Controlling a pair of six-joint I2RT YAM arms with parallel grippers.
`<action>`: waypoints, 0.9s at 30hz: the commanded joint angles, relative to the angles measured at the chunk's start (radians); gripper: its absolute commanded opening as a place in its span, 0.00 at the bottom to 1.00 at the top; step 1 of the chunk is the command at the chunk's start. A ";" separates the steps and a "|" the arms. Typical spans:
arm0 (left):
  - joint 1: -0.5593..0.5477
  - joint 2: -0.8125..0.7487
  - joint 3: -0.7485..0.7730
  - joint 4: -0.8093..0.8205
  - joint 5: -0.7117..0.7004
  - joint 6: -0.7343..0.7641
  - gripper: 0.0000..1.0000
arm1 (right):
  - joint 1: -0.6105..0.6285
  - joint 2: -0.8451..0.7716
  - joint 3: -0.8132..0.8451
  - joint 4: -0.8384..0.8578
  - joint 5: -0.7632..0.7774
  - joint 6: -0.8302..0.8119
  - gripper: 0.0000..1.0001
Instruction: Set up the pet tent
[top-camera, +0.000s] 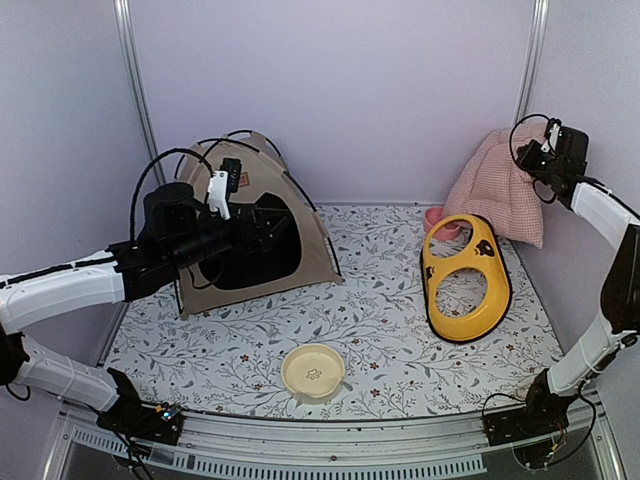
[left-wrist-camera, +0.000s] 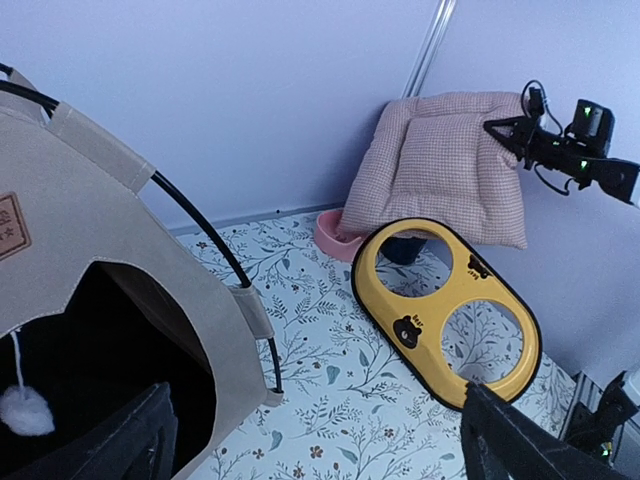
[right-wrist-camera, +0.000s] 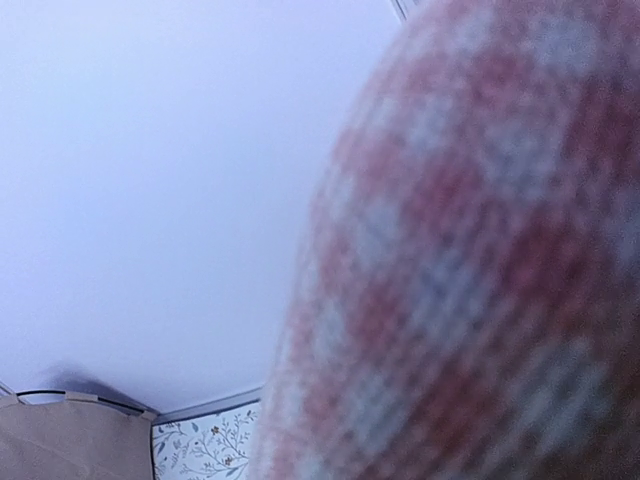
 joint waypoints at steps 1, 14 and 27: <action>-0.012 -0.020 0.016 0.018 -0.029 0.026 1.00 | 0.009 -0.080 0.092 0.050 -0.012 -0.040 0.00; -0.010 -0.016 0.028 0.000 -0.012 0.030 0.99 | 0.132 -0.131 0.282 -0.049 -0.123 -0.071 0.00; -0.010 0.054 0.041 0.015 0.125 0.016 0.99 | 0.389 -0.403 -0.135 -0.030 -0.100 -0.005 0.00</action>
